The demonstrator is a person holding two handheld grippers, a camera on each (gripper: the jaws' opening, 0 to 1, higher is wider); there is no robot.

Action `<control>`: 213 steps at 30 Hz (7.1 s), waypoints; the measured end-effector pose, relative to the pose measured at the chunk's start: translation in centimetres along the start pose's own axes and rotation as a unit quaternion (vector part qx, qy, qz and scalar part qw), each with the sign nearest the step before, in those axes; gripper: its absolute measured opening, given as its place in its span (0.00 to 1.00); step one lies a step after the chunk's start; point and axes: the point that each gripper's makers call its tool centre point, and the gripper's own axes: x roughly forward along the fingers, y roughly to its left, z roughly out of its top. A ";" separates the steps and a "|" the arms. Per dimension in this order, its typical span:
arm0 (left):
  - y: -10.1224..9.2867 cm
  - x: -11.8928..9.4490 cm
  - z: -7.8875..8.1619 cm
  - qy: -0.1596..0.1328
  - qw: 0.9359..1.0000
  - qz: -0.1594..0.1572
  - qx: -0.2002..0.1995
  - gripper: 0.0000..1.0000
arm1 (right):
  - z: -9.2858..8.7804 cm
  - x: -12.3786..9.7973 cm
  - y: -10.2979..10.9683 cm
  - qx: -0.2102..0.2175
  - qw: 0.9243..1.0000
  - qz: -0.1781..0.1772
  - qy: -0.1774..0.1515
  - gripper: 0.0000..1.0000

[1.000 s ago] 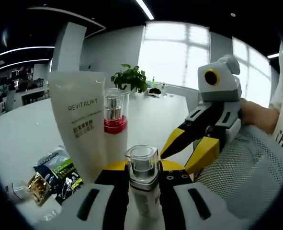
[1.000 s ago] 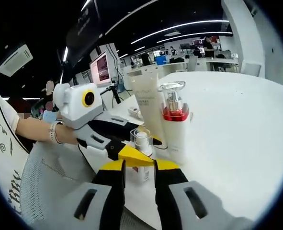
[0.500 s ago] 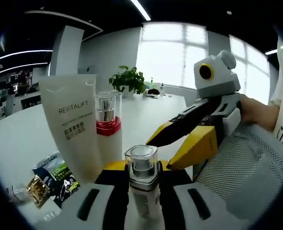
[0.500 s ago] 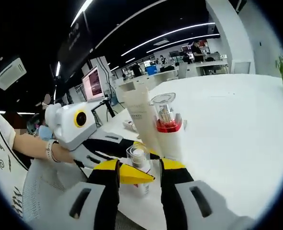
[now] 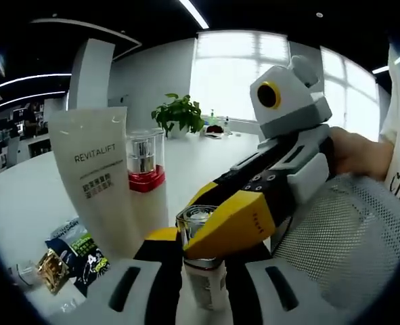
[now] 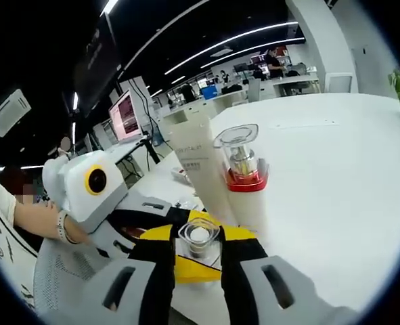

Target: Arrange the skincare products in the storage area until every visible bottle or jar stands upright without overlapping.

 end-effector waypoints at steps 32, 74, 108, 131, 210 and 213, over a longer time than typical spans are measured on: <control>-0.1 0.1 -0.6 0.029 0.999 -0.010 0.043 0.26 | 0.2 -0.8 -0.2 -0.109 0.994 -0.030 -0.003 0.21; -0.9 -0.5 -2.3 0.094 0.993 -0.028 0.061 0.22 | -0.1 0.1 1.2 -0.169 0.986 -0.002 0.006 0.23; -1.3 -0.7 -4.5 0.159 0.983 -0.028 0.091 0.21 | -4.7 -2.3 -0.6 -0.173 0.978 0.020 0.114 0.26; 0.3 -1.3 -4.7 0.176 0.983 0.005 0.060 0.13 | -5.6 -0.7 -1.5 -0.199 0.966 0.022 0.163 0.14; 7.4 -8.4 -4.6 0.211 0.969 0.089 0.093 0.11 | -3.5 -0.8 -3.6 -0.179 0.973 -0.022 0.142 0.28; 9.3 -10.0 -4.5 0.214 0.966 0.109 0.098 0.14 | -3.5 -1.1 -3.4 -0.174 0.975 -0.027 0.137 0.32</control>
